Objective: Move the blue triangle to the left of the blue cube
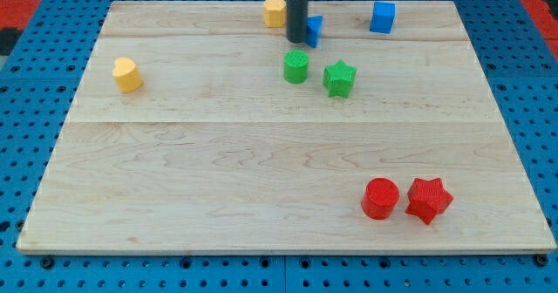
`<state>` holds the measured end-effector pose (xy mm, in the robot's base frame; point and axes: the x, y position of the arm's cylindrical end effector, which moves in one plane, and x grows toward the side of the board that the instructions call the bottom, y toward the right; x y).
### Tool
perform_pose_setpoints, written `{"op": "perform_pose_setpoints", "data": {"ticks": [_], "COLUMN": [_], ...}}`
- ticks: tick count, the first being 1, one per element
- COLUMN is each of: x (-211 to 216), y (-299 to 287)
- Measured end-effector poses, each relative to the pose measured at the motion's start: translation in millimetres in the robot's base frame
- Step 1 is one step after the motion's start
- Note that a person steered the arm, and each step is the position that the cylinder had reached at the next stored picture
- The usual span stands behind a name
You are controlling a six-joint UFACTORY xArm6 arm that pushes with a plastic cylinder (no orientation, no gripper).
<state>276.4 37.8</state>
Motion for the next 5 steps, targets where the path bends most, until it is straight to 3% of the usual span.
{"op": "perform_pose_setpoints", "data": {"ticks": [5], "x": [-4.4], "y": [9.3]}}
